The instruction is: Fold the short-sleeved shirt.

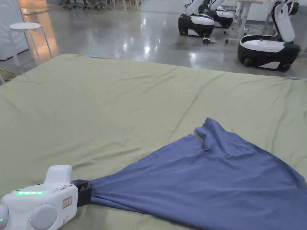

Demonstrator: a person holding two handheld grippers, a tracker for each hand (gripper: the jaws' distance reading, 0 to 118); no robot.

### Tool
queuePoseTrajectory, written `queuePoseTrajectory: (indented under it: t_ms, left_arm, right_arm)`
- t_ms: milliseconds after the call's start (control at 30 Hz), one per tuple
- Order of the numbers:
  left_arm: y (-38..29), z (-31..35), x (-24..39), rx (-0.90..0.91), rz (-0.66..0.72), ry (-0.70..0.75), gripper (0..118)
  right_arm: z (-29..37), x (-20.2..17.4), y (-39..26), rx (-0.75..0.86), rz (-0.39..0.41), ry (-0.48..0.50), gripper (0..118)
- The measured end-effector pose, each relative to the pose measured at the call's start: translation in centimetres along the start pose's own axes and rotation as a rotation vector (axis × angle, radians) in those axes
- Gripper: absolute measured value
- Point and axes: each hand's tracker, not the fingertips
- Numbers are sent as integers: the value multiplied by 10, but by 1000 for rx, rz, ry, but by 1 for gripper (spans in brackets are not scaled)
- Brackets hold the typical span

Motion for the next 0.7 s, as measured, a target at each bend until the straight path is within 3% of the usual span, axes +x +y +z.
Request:
queuePoseTrajectory:
  t_ms: [33, 133, 233, 267, 300, 333, 367, 400, 433, 467, 500, 700]
  left_arm:
    - [0, 4, 4, 5, -8, -46, 3]
    - [1, 12, 10, 29, -59, -15, 3]
    - [5, 29, 4, 120, 35, -53, 3]
    - [5, 34, 4, 127, 49, -54, 3]
    - [9, 36, 1, 140, 62, -67, 3]
    - [9, 39, 2, 140, 57, -76, 3]
    - [9, 40, 5, 137, 44, -79, 3]
    - [9, 42, 8, 133, 19, -82, 3]
    - [9, 39, 9, 137, -1, -72, 3]
    - [8, 40, 11, 141, -13, -63, 3]
    - [6, 40, 11, 141, -15, -67, 3]
    - [0, 28, 10, 116, -29, -73, 3]
  right_arm:
    - [-7, 4, 2, -18, -9, 7, 0]
    - [-33, 15, 13, -29, 11, 27, 0]
    - [-77, 28, 34, -92, 35, 84, 1]
    - [-96, 33, 42, -134, 33, 97, 6]
    - [-121, 39, 49, -147, 30, 88, 23]
    - [-146, 45, 56, -159, 25, 93, 55]
    - [-173, 51, 63, -186, 18, 102, 108]
    - [-205, 58, 68, -217, -3, 96, 118]
    - [-237, 64, 71, -253, -19, 85, 116]
    - [-266, 73, 72, -185, -65, 88, 116]
    - [-298, 75, 66, -279, -69, 68, 116]
    - [-411, 63, 37, -475, 80, -13, 112]
